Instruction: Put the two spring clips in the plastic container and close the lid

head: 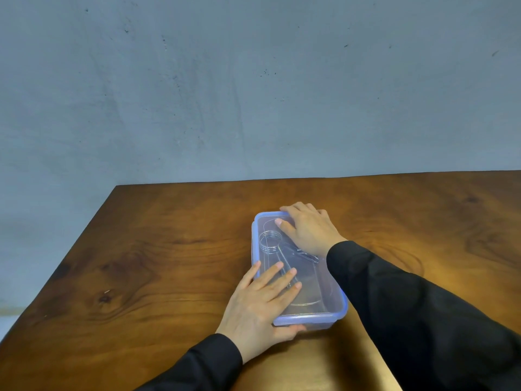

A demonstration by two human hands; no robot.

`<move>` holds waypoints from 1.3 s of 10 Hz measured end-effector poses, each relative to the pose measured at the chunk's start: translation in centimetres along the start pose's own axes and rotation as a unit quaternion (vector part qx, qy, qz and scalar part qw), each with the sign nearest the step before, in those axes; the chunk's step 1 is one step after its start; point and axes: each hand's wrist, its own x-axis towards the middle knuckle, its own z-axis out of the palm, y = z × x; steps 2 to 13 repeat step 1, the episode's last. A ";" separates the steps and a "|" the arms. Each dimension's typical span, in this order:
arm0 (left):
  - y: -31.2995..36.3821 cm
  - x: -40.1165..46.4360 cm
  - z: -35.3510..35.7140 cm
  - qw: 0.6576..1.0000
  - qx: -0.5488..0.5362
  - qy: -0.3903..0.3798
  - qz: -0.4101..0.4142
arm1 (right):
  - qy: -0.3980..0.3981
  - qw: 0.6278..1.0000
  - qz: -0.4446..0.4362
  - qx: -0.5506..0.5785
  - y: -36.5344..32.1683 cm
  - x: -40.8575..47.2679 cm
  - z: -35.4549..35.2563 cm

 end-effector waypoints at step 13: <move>0.0 -0.1 -0.7 0.999 -0.033 -0.022 -0.010 | 0.021 0.994 0.009 0.109 0.6 -0.2 -0.9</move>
